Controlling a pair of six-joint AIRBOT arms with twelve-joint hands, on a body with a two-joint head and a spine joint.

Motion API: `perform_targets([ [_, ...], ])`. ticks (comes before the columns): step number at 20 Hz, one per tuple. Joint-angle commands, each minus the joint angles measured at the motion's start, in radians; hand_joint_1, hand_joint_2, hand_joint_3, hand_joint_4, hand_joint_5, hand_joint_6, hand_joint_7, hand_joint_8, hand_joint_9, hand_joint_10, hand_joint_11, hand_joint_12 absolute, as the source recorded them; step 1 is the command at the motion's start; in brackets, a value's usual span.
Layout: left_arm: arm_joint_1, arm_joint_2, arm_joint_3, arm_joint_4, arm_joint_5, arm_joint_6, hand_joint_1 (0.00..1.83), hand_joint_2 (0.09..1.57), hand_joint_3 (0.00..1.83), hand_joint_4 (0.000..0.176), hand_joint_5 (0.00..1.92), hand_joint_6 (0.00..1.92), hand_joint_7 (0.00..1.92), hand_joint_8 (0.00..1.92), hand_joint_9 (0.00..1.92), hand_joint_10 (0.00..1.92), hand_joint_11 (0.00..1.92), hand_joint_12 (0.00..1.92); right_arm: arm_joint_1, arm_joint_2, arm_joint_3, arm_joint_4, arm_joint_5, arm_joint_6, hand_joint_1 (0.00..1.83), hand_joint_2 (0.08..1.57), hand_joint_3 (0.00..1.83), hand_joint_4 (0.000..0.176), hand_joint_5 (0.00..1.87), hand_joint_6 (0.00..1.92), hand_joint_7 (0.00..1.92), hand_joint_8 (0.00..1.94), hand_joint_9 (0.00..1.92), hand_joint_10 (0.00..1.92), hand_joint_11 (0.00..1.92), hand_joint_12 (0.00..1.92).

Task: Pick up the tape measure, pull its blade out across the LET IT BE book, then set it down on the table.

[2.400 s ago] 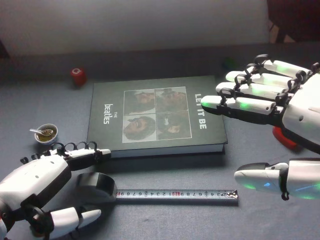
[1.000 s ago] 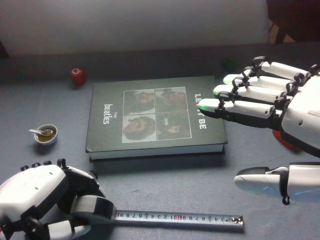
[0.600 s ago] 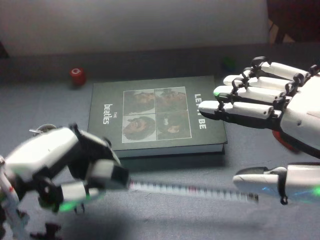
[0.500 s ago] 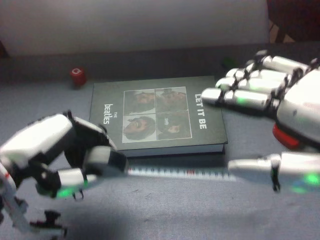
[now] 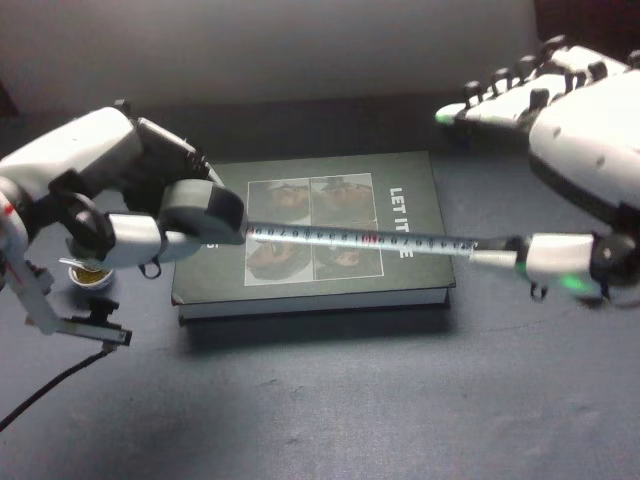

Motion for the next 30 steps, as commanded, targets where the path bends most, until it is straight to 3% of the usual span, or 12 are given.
perform_targets([
  [1,-0.014,-0.004,0.005,0.025,-0.061,-0.001,1.38,1.08,0.0,0.0,1.09,0.69,1.07,0.88,0.9,1.2,0.82,1.06,0.025,-0.012,0.006,-0.039,0.054,-0.017,0.91,1.07,0.0,0.0,0.44,0.02,0.49,0.02,0.43,0.03,0.0,1.13],
  [3,-0.013,-0.001,0.005,0.024,-0.069,0.01,1.38,1.08,0.0,0.0,1.09,0.68,1.07,0.89,0.89,1.2,0.82,1.06,0.06,-0.059,0.037,-0.013,0.048,-0.064,0.94,1.07,0.0,0.0,0.49,0.01,0.56,0.01,0.49,0.03,0.05,1.18],
  [6,-0.013,-0.001,0.008,0.019,-0.067,0.032,1.38,1.08,0.0,0.0,1.09,0.68,1.06,0.9,0.88,1.21,0.81,1.09,0.124,-0.172,0.098,0.203,0.136,-0.22,0.99,1.1,0.0,0.0,0.57,0.02,0.69,0.03,0.62,0.05,0.15,1.21],
  [8,-0.028,-0.002,0.011,0.001,-0.072,0.048,1.38,1.08,0.0,0.0,1.09,0.68,1.06,0.9,0.88,1.23,0.81,1.09,0.152,-0.227,0.135,0.28,0.186,-0.256,0.99,1.12,0.01,0.0,0.59,0.02,0.71,0.02,0.64,0.05,0.16,1.21],
  [11,-0.061,-0.001,0.014,-0.056,-0.068,0.107,1.38,1.08,0.0,0.0,1.08,0.69,1.06,0.91,0.88,1.22,0.8,1.09,0.154,-0.268,0.15,0.281,0.189,-0.254,0.99,1.13,0.01,0.0,0.61,0.02,0.72,0.02,0.65,0.05,0.17,1.21],
  [12,-0.085,0.0,0.02,-0.102,-0.065,0.141,1.38,1.08,0.0,0.0,1.07,0.69,1.06,0.91,0.88,1.22,0.8,1.09,0.14,-0.311,0.15,0.281,0.263,-0.258,1.0,1.13,0.0,0.0,0.62,0.01,0.72,0.01,0.66,0.04,0.17,1.2],
  [16,-0.118,0.004,0.019,-0.186,-0.066,0.231,1.38,1.08,0.0,0.0,1.08,0.67,1.06,0.92,0.88,1.22,0.79,1.09,0.131,-0.343,0.161,0.26,0.294,-0.236,1.0,1.14,0.0,0.0,0.63,0.01,0.74,0.01,0.67,0.04,0.19,1.21],
  [30,-0.189,0.023,0.017,-0.385,-0.098,0.308,1.38,1.09,0.0,0.0,1.05,0.71,1.05,0.92,0.89,1.23,0.81,1.1,0.115,-0.435,0.297,0.154,0.285,-0.164,1.01,1.14,0.0,0.0,0.66,0.01,0.76,0.01,0.69,0.03,0.23,1.26],
])
